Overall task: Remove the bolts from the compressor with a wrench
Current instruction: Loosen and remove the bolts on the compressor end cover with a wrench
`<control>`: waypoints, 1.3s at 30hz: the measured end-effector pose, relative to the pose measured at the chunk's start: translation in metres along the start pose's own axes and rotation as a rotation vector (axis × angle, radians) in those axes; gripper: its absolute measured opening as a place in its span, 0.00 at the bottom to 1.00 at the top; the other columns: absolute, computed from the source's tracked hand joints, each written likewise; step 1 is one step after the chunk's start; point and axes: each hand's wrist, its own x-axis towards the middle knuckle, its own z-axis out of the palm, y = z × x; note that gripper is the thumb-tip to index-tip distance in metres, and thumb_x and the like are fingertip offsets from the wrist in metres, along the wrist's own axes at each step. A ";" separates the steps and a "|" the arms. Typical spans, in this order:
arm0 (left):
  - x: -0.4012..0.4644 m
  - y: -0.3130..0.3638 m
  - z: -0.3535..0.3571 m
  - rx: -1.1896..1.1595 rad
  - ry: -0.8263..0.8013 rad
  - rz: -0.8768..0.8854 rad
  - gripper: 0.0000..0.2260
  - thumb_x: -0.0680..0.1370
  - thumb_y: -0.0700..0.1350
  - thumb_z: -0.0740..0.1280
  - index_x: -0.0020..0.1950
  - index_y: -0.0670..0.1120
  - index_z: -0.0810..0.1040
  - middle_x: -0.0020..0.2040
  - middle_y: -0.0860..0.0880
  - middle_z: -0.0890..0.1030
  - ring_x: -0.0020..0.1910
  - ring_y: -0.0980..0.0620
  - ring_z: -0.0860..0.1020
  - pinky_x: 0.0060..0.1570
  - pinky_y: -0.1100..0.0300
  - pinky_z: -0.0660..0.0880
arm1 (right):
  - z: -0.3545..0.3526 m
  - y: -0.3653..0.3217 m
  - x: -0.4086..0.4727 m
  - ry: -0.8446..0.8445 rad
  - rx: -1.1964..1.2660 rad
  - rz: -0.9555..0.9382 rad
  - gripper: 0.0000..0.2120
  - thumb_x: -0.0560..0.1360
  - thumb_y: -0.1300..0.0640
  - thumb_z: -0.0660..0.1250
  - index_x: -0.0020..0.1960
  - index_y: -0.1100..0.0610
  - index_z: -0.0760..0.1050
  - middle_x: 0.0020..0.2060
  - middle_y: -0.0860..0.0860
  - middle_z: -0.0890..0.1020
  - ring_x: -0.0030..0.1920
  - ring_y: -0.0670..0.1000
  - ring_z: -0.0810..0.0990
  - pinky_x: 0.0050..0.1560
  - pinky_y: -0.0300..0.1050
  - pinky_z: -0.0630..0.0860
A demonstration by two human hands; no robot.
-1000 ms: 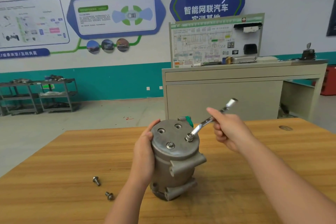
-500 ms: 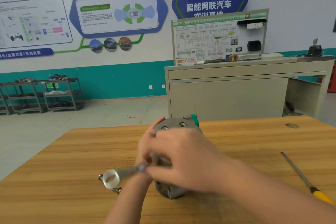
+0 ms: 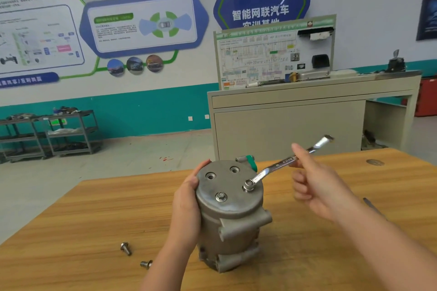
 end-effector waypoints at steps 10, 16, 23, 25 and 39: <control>0.003 0.000 0.004 0.146 -0.033 0.057 0.21 0.83 0.42 0.48 0.56 0.48 0.81 0.48 0.48 0.85 0.50 0.51 0.82 0.46 0.59 0.78 | 0.122 -0.040 -0.003 -0.250 -1.193 -0.504 0.05 0.72 0.50 0.72 0.43 0.51 0.81 0.37 0.49 0.81 0.38 0.49 0.77 0.38 0.43 0.73; -0.005 0.010 -0.001 0.478 -0.047 0.142 0.12 0.80 0.31 0.59 0.45 0.45 0.77 0.34 0.54 0.79 0.39 0.58 0.80 0.36 0.68 0.73 | 0.101 -0.011 -0.081 -0.347 -1.217 -1.119 0.06 0.72 0.53 0.68 0.42 0.48 0.70 0.38 0.43 0.73 0.41 0.46 0.70 0.37 0.39 0.64; -0.013 0.022 0.006 0.173 -0.018 -0.044 0.20 0.82 0.44 0.48 0.61 0.55 0.78 0.50 0.51 0.86 0.48 0.55 0.83 0.40 0.66 0.77 | 0.012 0.023 -0.099 -0.354 -0.498 -0.785 0.11 0.71 0.45 0.70 0.35 0.49 0.72 0.34 0.43 0.70 0.35 0.42 0.69 0.38 0.36 0.66; -0.015 0.020 0.007 0.107 0.042 -0.064 0.21 0.81 0.43 0.49 0.59 0.54 0.80 0.49 0.49 0.86 0.46 0.55 0.83 0.37 0.66 0.77 | -0.002 0.026 -0.086 -0.292 -0.050 -0.449 0.13 0.72 0.45 0.70 0.33 0.51 0.77 0.30 0.48 0.71 0.32 0.46 0.69 0.35 0.41 0.65; -0.008 0.008 0.010 0.146 0.103 0.009 0.20 0.76 0.49 0.52 0.58 0.55 0.81 0.52 0.51 0.85 0.56 0.51 0.81 0.59 0.48 0.76 | 0.105 -0.050 0.032 -0.210 -1.000 -0.261 0.17 0.74 0.46 0.71 0.43 0.61 0.80 0.29 0.52 0.75 0.28 0.50 0.70 0.30 0.41 0.68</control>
